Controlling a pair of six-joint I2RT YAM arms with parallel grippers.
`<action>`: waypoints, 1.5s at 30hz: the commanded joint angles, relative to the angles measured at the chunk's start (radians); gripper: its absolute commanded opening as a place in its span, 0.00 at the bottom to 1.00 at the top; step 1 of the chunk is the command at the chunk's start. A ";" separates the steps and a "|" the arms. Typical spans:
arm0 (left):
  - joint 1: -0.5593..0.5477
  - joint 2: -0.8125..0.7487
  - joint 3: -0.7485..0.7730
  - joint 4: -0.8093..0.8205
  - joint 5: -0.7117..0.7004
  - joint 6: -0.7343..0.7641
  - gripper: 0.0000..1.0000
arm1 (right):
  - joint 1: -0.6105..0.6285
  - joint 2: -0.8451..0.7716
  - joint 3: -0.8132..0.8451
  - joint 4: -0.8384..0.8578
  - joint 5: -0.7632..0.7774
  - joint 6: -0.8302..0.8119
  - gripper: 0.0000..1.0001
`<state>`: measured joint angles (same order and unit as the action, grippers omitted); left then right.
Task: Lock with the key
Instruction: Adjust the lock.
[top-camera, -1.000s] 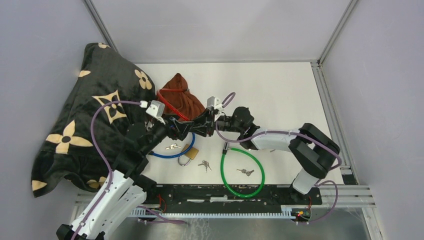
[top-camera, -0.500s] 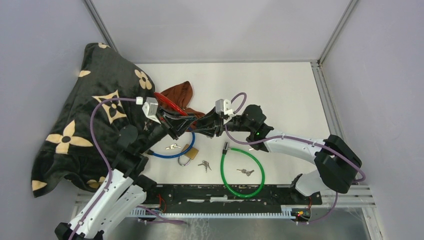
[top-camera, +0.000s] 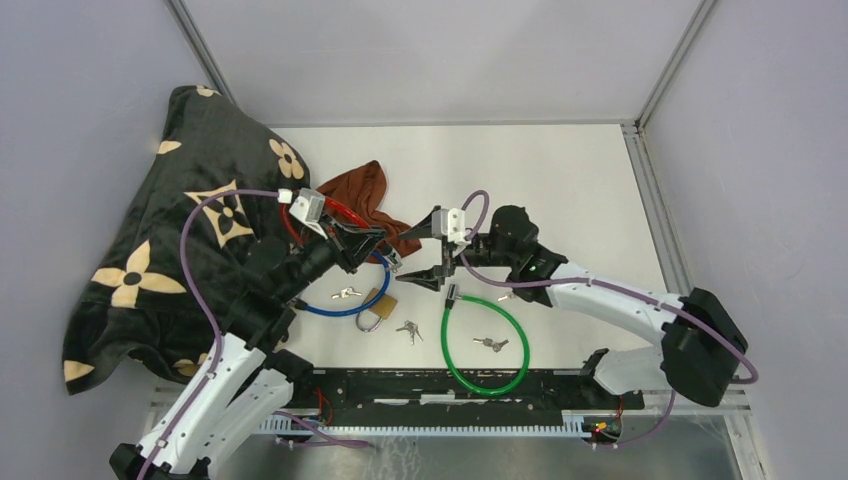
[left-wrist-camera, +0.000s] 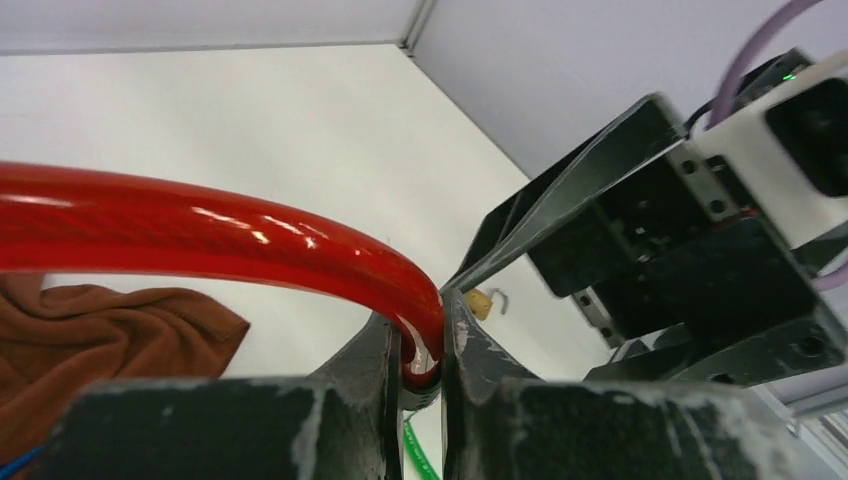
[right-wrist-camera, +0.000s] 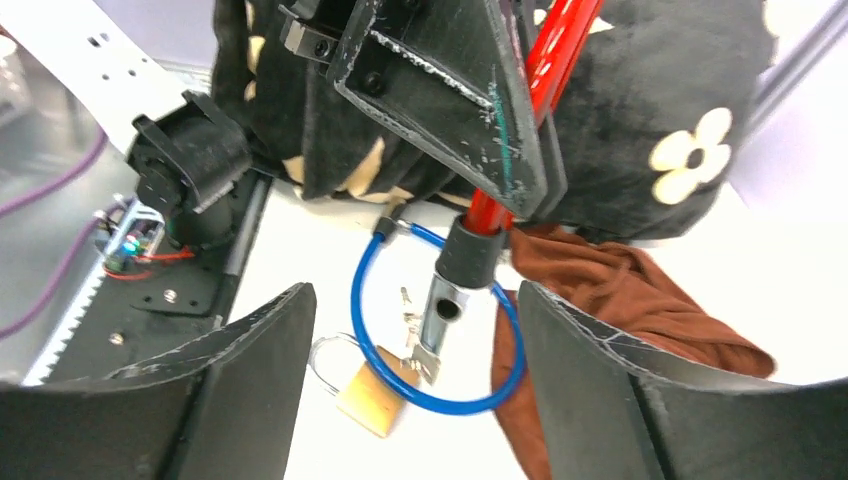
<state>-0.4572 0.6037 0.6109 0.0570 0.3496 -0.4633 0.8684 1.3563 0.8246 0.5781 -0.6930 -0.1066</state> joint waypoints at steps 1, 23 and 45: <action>0.003 0.016 0.144 -0.151 -0.010 0.180 0.02 | -0.055 -0.128 0.048 -0.201 0.055 -0.149 0.82; -0.346 0.540 1.086 -1.309 -0.233 0.932 0.02 | -0.178 -0.063 0.161 -0.023 0.396 -0.366 0.98; -0.436 0.276 0.679 -0.521 -0.825 1.037 0.02 | -0.280 -0.446 -0.180 -0.165 0.569 -0.349 0.98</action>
<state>-0.8906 0.9310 1.3529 -0.6945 -0.4061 0.5926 0.6022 0.9752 0.6773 0.4225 -0.1341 -0.4747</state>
